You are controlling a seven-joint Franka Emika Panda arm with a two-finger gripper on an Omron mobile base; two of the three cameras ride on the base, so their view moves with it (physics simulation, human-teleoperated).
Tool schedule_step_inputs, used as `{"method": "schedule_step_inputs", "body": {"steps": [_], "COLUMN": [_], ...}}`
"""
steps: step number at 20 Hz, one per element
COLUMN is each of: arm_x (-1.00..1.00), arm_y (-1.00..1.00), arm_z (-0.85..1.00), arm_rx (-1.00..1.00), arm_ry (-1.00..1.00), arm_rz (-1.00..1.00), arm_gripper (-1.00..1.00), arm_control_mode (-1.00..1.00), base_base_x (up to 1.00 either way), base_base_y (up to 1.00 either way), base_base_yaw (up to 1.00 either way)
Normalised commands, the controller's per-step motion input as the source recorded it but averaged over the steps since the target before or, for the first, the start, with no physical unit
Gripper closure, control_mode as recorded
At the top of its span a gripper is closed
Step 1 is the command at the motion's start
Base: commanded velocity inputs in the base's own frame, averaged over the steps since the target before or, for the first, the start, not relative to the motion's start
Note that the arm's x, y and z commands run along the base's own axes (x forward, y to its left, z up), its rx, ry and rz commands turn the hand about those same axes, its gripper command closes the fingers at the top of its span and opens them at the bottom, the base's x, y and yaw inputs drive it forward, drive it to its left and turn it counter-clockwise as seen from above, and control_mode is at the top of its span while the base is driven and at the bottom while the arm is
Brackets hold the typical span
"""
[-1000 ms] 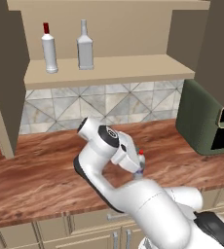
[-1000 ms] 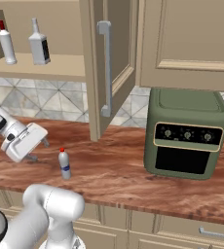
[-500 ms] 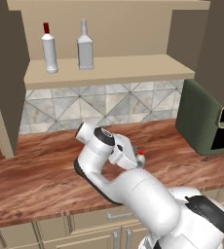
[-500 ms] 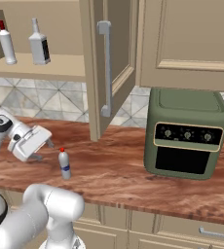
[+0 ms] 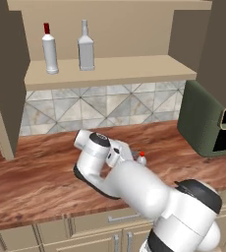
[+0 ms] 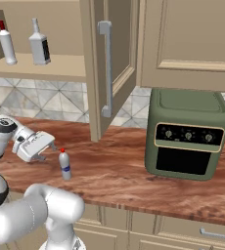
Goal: Sort all alcoholic drinks to one cabinet, and non-alcoholic drinks to the other.
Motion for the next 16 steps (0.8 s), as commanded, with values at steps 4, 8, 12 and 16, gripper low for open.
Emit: {"method": "schedule_step_inputs", "body": {"steps": [4,8,12,16], "arm_x": [0.02,0.04,0.11,0.15], "arm_y": [0.0,0.0,0.0,0.0], "arm_z": [-0.05,-0.02,-0.09,-0.16], "arm_rx": [-0.01,0.0,0.0,0.0], "arm_ry": [0.0,0.0,0.0,0.0], "arm_rz": [0.0,0.0,0.0,0.0], "arm_gripper": [-1.0,-1.0,-1.0,-1.0], "arm_control_mode": [-1.0,-1.0,-1.0,-1.0], "base_base_x": [0.0,0.0,0.0,0.0], "base_base_y": [0.0,0.0,0.0,0.0], "base_base_yaw": [0.0,0.0,0.0,0.0]}}
